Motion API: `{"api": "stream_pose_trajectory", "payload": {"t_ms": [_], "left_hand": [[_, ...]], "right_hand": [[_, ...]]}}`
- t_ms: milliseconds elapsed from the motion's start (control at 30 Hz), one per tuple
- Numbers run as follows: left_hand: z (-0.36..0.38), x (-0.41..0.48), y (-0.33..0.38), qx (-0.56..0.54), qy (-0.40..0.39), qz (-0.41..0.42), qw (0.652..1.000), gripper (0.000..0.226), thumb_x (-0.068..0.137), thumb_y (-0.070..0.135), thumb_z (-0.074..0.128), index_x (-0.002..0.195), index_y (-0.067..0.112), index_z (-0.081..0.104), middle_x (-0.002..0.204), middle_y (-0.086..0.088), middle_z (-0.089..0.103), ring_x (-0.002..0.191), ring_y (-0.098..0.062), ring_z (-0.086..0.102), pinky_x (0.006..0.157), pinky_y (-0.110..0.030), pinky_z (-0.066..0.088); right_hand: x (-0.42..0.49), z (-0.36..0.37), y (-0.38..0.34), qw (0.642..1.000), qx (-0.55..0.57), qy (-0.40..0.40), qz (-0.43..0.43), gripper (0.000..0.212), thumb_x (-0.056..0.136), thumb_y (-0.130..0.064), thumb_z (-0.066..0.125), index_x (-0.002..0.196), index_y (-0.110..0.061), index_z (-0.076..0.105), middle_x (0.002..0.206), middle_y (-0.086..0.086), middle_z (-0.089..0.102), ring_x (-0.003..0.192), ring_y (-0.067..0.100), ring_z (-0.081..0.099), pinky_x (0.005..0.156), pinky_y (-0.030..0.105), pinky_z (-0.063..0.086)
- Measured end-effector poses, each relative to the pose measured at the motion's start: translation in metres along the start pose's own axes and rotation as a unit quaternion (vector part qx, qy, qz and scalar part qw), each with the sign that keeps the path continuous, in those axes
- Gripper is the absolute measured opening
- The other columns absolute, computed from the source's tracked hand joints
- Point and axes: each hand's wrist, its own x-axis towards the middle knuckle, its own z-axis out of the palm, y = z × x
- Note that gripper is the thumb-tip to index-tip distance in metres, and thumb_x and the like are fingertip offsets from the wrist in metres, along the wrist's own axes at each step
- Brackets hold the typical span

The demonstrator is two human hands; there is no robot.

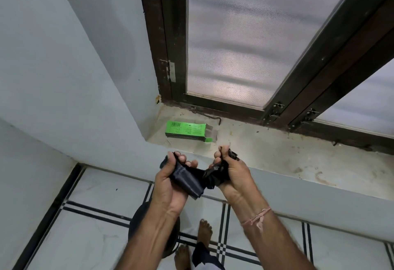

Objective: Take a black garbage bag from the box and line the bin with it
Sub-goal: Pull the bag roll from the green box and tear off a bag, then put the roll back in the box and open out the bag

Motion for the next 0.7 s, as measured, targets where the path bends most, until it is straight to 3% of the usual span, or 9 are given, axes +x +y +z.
{"api": "stream_pose_trajectory", "payload": {"t_ms": [67, 167, 300, 433, 500, 600, 667, 700], "left_hand": [[0.000, 0.000, 0.003, 0.024, 0.006, 0.004, 1.000, 0.019, 0.094, 0.029, 0.059, 0.086, 0.013, 0.064, 0.076, -0.002, 0.060, 0.067, -0.020, 0.061, 0.087, -0.039, 0.050], [0.001, 0.001, 0.006, 0.066, 0.016, 0.014, 0.998, 0.018, 0.094, 0.026, 0.060, 0.085, 0.012, 0.063, 0.074, -0.002, 0.062, 0.062, -0.017, 0.060, 0.072, -0.031, 0.056], [0.002, 0.004, 0.012, 0.136, 0.017, 0.059, 0.989, 0.014, 0.090, 0.026, 0.066, 0.089, 0.012, 0.065, 0.077, -0.003, 0.064, 0.062, -0.016, 0.058, 0.066, -0.030, 0.052], [-0.007, 0.008, 0.026, 0.156, 0.040, 0.081, 0.984, 0.016, 0.088, 0.026, 0.069, 0.090, 0.010, 0.065, 0.074, -0.002, 0.064, 0.059, -0.015, 0.058, 0.059, -0.027, 0.053], [-0.016, 0.011, 0.033, 0.144, 0.049, 0.078, 0.985, 0.015, 0.089, 0.027, 0.069, 0.089, 0.013, 0.064, 0.078, -0.001, 0.064, 0.062, -0.014, 0.059, 0.061, -0.027, 0.055], [-0.013, 0.008, 0.024, 0.119, 0.049, 0.038, 0.991, 0.014, 0.091, 0.030, 0.066, 0.088, 0.017, 0.064, 0.079, 0.001, 0.067, 0.067, -0.013, 0.065, 0.073, -0.030, 0.057], [0.000, 0.007, 0.013, 0.080, 0.042, 0.024, 0.996, 0.015, 0.092, 0.030, 0.062, 0.085, 0.017, 0.063, 0.076, 0.000, 0.066, 0.071, -0.014, 0.066, 0.076, -0.033, 0.059], [0.007, 0.006, 0.008, 0.053, 0.046, 0.016, 0.997, 0.019, 0.096, 0.029, 0.059, 0.083, 0.016, 0.062, 0.074, -0.001, 0.066, 0.074, -0.015, 0.066, 0.072, -0.034, 0.062]], "right_hand": [[-0.001, -0.006, -0.001, 0.999, -0.033, -0.004, -0.014, 0.018, 0.085, -0.026, 0.070, 0.090, -0.010, 0.064, 0.065, 0.001, 0.063, 0.049, 0.009, 0.057, 0.058, 0.024, 0.053], [-0.002, -0.008, -0.003, 0.998, -0.052, -0.008, -0.031, 0.016, 0.098, -0.021, 0.063, 0.088, -0.008, 0.064, 0.065, 0.002, 0.061, 0.049, 0.012, 0.056, 0.068, 0.040, 0.061], [-0.003, -0.010, -0.004, 0.998, -0.044, -0.029, -0.027, 0.015, 0.103, -0.017, 0.056, 0.091, -0.009, 0.059, 0.064, 0.001, 0.055, 0.041, 0.006, 0.043, 0.043, 0.020, 0.045], [-0.009, -0.022, -0.018, 0.991, -0.102, -0.035, -0.076, 0.012, 0.104, -0.017, 0.055, 0.095, -0.011, 0.060, 0.068, 0.001, 0.056, 0.043, 0.005, 0.042, 0.041, 0.018, 0.041], [-0.013, -0.026, -0.030, 0.971, -0.202, -0.038, -0.121, 0.015, 0.102, -0.025, 0.060, 0.097, -0.011, 0.064, 0.077, 0.003, 0.055, 0.054, 0.008, 0.045, 0.046, 0.020, 0.044], [-0.021, -0.020, -0.021, 0.910, -0.387, -0.062, -0.136, 0.026, 0.098, -0.045, 0.062, 0.100, -0.021, 0.070, 0.093, -0.004, 0.061, 0.077, 0.009, 0.053, 0.066, 0.022, 0.044], [-0.023, -0.017, -0.004, 0.870, -0.462, -0.101, -0.138, 0.029, 0.089, -0.055, 0.069, 0.107, -0.032, 0.069, 0.096, -0.009, 0.067, 0.072, 0.003, 0.056, 0.065, 0.016, 0.044], [-0.022, -0.018, 0.005, 0.848, -0.495, -0.129, -0.138, 0.041, 0.082, -0.062, 0.072, 0.116, -0.040, 0.067, 0.100, -0.010, 0.069, 0.071, 0.002, 0.060, 0.062, 0.016, 0.047]]}}
